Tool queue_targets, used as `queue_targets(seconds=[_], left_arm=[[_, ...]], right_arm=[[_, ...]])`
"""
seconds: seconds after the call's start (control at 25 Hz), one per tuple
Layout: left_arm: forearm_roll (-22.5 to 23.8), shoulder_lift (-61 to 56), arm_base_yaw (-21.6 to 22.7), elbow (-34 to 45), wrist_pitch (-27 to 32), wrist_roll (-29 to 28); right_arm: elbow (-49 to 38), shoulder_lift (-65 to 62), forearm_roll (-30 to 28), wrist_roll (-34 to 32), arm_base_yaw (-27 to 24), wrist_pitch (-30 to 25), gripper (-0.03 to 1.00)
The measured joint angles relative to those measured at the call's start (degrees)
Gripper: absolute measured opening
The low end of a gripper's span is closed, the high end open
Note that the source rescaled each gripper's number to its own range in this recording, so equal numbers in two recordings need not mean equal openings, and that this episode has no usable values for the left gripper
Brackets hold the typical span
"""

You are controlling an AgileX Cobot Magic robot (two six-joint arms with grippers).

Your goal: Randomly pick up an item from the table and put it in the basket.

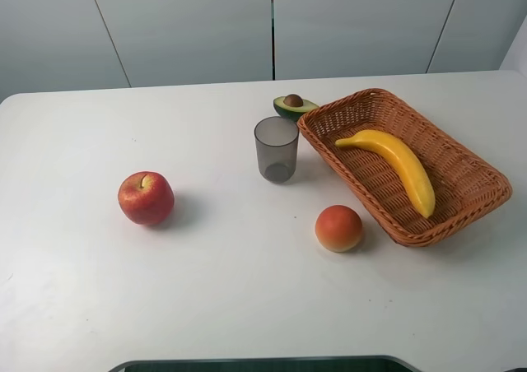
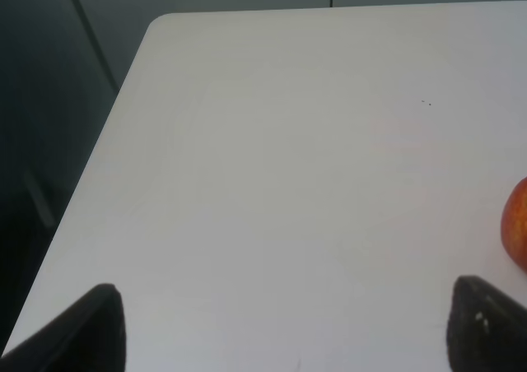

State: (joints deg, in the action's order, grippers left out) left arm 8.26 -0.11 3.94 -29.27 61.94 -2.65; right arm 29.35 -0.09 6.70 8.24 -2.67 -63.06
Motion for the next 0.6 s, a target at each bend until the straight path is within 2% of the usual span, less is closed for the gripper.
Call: queue_targets(seconds=[0.6], left_arm=[[0.0,0.0,0.0,0.0,0.0,0.0]], right_arm=[[0.0,0.0,-0.01,0.0,0.0,0.0,1.0]])
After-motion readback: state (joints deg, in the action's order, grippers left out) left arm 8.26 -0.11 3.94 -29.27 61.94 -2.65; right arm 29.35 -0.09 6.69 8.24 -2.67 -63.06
